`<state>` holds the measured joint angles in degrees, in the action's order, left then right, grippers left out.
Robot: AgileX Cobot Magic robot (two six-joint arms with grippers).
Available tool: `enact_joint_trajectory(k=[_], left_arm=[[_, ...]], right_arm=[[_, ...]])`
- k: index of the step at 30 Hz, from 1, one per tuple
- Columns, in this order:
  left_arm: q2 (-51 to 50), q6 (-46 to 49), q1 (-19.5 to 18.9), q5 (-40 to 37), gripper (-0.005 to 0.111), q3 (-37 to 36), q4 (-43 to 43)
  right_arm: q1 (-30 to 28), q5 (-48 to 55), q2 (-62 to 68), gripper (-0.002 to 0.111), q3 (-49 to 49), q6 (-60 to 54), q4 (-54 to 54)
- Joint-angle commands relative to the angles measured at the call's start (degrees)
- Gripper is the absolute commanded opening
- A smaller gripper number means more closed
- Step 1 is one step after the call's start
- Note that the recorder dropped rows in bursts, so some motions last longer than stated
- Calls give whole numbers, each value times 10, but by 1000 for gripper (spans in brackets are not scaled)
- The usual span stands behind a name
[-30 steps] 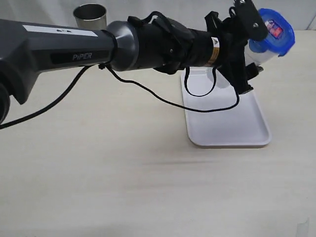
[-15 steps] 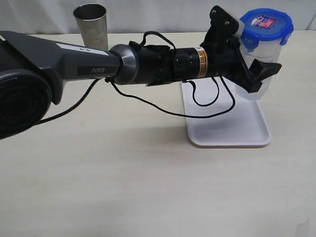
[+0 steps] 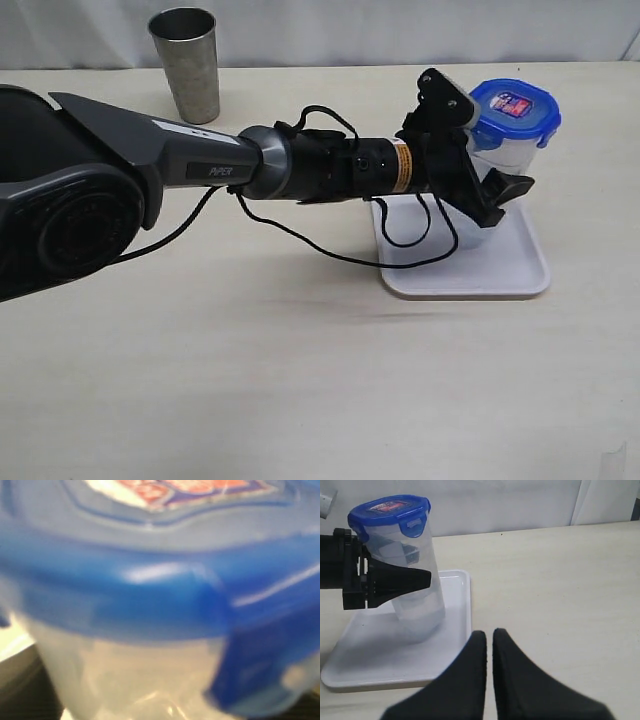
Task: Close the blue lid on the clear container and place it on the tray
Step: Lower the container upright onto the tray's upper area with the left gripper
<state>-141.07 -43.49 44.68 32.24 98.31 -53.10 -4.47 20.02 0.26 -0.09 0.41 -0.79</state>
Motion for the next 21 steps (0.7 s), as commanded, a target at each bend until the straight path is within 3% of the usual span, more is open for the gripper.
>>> enact_joint_trajectory(k=[1, 16, 18, 21], left_arm=[[13, -33, -1, 2, 0, 7, -18], [13, -33, -1, -4, 1, 7, -33], [13, -33, -1, -4, 6, 7, -33], [13, -31, -1, -6, 26, 7, -33]], right_arm=[[-2, -2, -3, 5, 1, -1, -1], [-2, -2, -3, 5, 1, -1, -1], [-2, -2, -3, 5, 1, -1, -1], [-2, -2, -3, 5, 1, -1, -1]])
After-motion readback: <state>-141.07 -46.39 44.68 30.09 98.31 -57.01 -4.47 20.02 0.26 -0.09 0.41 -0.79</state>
